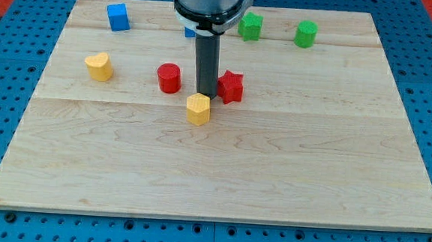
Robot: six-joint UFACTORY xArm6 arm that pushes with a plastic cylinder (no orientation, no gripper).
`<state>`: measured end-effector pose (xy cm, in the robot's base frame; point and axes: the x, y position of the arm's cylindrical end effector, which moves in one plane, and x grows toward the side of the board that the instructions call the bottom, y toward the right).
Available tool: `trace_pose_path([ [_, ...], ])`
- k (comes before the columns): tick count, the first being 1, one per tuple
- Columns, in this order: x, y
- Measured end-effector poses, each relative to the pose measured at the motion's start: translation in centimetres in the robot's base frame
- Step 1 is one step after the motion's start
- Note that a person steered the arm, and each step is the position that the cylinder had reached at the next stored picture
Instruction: Place the yellow heart a bit left bottom to the red circle
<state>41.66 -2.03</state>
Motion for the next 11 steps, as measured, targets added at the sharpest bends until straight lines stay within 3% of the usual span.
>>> trace_pose_path([
  [2,-2.2,3.2],
  [5,-9.3,-14.9],
  [7,-3.3,-17.1],
  [9,-6.8,-26.1],
  [10,-2.9,-24.7],
  [11,-1.8,-21.4],
])
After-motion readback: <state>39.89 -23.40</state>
